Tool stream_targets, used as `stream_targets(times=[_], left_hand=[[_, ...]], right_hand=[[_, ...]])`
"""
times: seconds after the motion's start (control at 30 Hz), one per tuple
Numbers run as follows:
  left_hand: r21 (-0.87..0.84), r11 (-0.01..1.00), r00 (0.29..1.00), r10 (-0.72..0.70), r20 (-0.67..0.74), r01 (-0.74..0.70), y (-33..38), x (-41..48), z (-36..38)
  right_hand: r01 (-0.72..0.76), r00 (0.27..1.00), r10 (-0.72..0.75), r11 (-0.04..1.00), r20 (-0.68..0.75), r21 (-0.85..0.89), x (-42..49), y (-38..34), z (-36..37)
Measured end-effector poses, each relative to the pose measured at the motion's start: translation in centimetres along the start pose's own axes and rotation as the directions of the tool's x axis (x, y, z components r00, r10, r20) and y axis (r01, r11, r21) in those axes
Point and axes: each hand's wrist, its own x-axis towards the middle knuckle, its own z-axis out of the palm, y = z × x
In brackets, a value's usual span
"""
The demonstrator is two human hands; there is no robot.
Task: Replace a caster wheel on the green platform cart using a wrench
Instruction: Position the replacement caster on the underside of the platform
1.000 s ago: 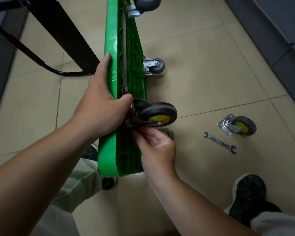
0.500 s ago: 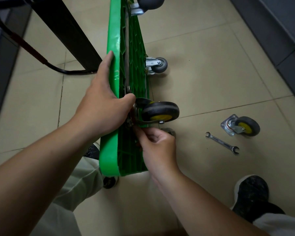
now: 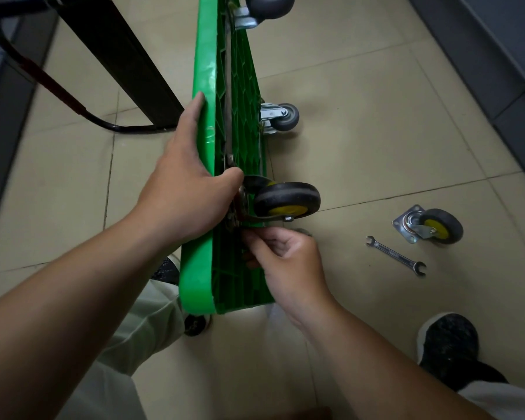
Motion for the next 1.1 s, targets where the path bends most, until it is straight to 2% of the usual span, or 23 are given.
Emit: stream_targets(times=[0.2, 0.43, 0.87, 1.1], left_hand=[[-0.001, 1.000, 1.000, -0.014, 0.003, 0.014, -0.18, 0.08, -0.08], [-0.009, 1.000, 1.000, -0.007, 0.006, 0.008, 0.18, -0.08, -0.07], [-0.015, 1.000, 1.000, -0.023, 0.007, 0.023, 0.09, -0.02, -0.04], [0.002, 1.000, 1.000, -0.026, -0.005, 0.026, 0.09, 0.00, 0.00]], right_hand=[[0.057, 0.998, -0.059, 0.995, -0.019, -0.086, 0.41, 0.54, 0.38], [0.184, 0.983, -0.185, 0.979, 0.000, -0.089, -0.10, 0.83, 0.26], [0.135, 0.986, -0.156, 0.954, -0.058, -0.266, -0.13, 0.94, 0.66], [0.130, 0.990, -0.140, 0.921, 0.001, -0.368, 0.20, 0.45, 0.75]])
